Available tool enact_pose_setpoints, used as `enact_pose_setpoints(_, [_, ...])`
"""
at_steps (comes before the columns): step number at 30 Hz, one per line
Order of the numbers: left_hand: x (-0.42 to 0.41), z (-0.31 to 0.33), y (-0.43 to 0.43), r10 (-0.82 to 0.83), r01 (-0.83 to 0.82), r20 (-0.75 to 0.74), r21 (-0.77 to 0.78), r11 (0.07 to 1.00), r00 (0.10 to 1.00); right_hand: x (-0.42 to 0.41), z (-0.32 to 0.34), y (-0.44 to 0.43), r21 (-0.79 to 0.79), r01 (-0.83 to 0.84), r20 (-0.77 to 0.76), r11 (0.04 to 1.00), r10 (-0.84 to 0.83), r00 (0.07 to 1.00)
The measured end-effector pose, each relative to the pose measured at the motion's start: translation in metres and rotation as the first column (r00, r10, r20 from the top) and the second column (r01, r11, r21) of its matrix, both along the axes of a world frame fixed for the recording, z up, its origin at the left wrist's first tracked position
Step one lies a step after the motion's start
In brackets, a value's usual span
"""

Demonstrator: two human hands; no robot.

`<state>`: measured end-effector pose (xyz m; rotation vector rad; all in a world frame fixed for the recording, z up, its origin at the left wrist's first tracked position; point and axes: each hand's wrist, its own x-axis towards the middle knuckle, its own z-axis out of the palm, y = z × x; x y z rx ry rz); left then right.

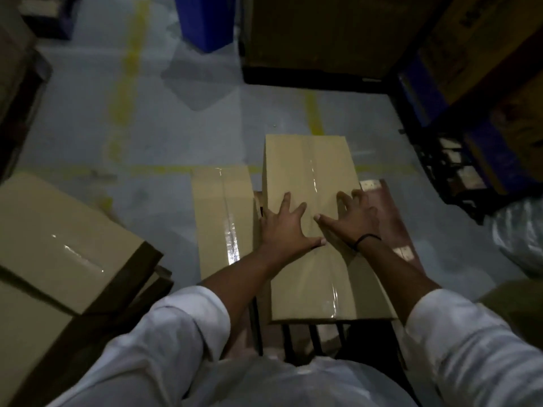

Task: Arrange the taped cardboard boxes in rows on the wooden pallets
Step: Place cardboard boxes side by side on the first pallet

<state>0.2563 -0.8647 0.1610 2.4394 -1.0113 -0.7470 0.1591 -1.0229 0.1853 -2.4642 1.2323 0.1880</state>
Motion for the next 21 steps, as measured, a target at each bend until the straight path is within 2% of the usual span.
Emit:
enact_pose_setpoints(3, [0.002, -0.023, -0.032, 0.066, -0.066, 0.0, 0.026, 0.997, 0.998, 0.01, -0.033, -0.041, 0.048, -0.049, 0.056, 0.998, 0.046, 0.997])
enact_pose_setpoints(7, [0.008, -0.081, -0.073, 0.122, -0.122, 0.014, 0.067, 0.99, 0.992, 0.023, -0.095, -0.087, 0.081, -0.086, 0.055, 0.993, 0.082, 0.995])
enact_pose_setpoints(13, [0.013, -0.193, -0.108, 0.122, -0.122, 0.003, 0.102, 0.987, 0.992, 0.034, -0.207, -0.129, 0.077, -0.135, 0.055, 0.988, 0.131, 0.99])
enact_pose_setpoints(18, [0.025, -0.273, -0.103, 0.095, -0.089, -0.022, 0.2, 0.976, 0.995, 0.041, -0.298, -0.134, 0.111, -0.246, 0.055, 0.963, 0.242, 0.969])
enact_pose_setpoints(21, [0.031, -0.303, -0.096, 0.032, -0.021, -0.033, 0.28, 0.96, 0.999, 0.043, -0.343, -0.131, 0.153, -0.256, 0.008, 0.955, 0.257, 0.966])
